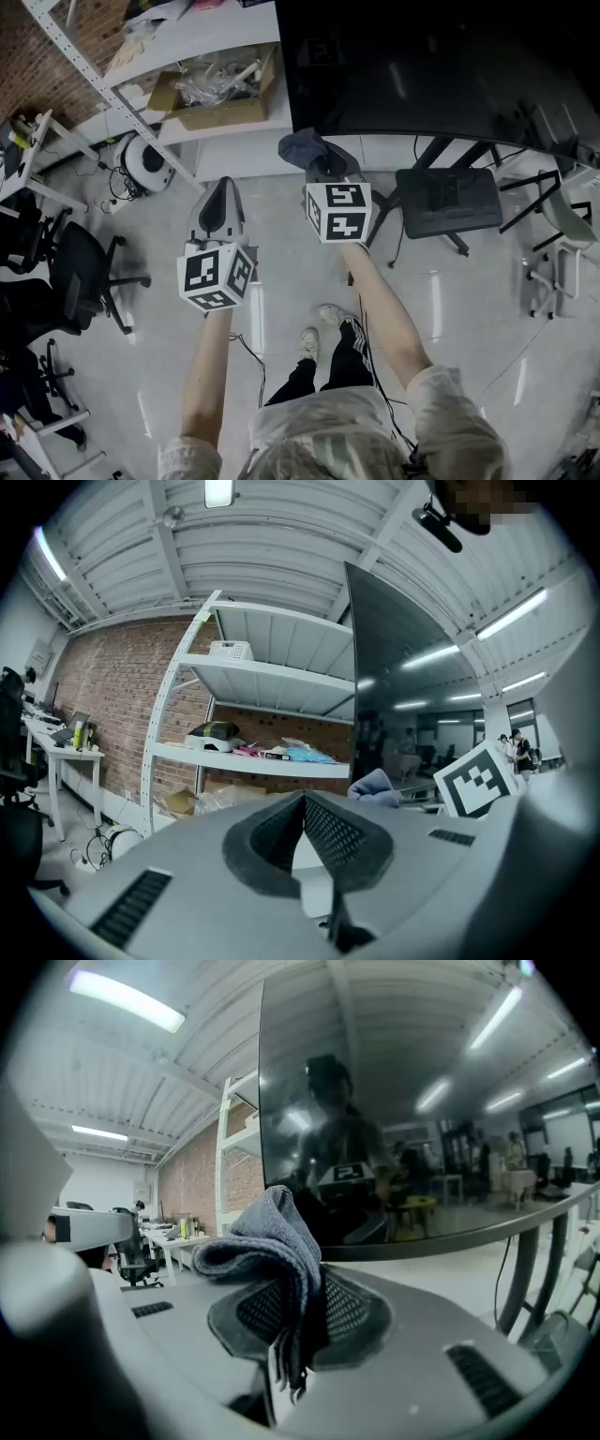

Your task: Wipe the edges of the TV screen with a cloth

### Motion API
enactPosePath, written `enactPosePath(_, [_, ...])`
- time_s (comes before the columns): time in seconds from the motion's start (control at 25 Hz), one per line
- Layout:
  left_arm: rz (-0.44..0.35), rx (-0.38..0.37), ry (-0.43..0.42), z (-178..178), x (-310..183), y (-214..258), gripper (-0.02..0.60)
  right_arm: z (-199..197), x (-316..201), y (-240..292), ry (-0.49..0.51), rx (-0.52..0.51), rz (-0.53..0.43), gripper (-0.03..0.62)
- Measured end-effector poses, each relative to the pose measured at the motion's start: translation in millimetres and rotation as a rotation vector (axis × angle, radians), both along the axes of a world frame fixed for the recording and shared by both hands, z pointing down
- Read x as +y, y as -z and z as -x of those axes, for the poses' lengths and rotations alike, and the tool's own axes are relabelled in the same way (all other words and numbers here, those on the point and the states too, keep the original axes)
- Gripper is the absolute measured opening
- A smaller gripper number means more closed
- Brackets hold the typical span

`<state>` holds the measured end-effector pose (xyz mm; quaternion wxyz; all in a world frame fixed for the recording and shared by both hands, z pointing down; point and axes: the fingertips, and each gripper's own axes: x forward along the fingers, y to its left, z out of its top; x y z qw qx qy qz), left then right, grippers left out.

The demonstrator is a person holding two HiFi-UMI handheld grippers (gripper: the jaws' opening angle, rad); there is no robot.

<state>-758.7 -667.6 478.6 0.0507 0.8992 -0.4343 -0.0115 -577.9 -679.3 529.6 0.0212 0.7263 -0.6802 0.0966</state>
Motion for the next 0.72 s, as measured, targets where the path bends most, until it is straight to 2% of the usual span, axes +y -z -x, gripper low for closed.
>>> enactPosePath(0.16, [0.017, 0.025, -0.029, -22, 11, -7, 0.014, -33, 15, 1, -0.051, 0.046, 0.008, 0.063])
enactPosePath(0.36, [0.049, 0.064, -0.041, -66, 28, -12, 0.014, -87, 37, 3, -0.088, 0.042, 0.031, 0.063])
enactPosePath(0.52, [0.048, 0.067, -0.045, -124, 56, -12, 0.014, -137, 62, 1, -0.077, 0.035, 0.042, 0.063])
enactPosePath(0.72, [0.022, 0.076, -0.051, -216, 91, -14, 0.014, -210, 88, -2, -0.047, 0.063, 0.032, 0.063])
